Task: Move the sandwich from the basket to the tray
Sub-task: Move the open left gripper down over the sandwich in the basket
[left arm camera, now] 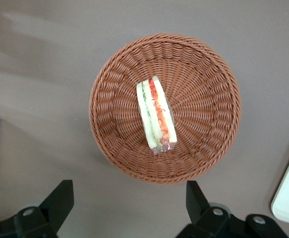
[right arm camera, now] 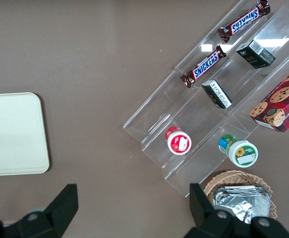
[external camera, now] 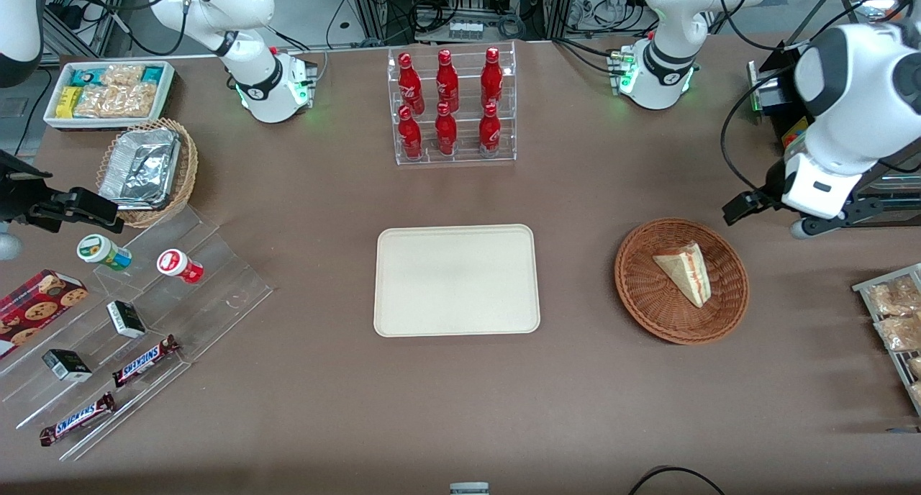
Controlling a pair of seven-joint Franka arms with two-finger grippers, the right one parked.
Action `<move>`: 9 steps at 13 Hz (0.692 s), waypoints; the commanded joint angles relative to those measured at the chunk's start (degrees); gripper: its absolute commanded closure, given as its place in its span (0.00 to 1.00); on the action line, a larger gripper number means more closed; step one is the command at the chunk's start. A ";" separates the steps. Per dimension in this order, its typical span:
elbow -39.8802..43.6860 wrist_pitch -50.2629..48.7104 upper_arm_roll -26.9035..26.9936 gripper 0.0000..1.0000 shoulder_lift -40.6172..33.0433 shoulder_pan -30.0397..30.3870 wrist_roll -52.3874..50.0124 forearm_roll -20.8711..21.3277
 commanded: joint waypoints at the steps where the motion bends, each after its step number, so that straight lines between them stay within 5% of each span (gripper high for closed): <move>1: -2.40 3.97 -0.80 0.00 0.45 -0.01 -4.47 0.62; 9: -3.63 15.57 -2.47 0.00 10.81 -1.41 -13.01 0.62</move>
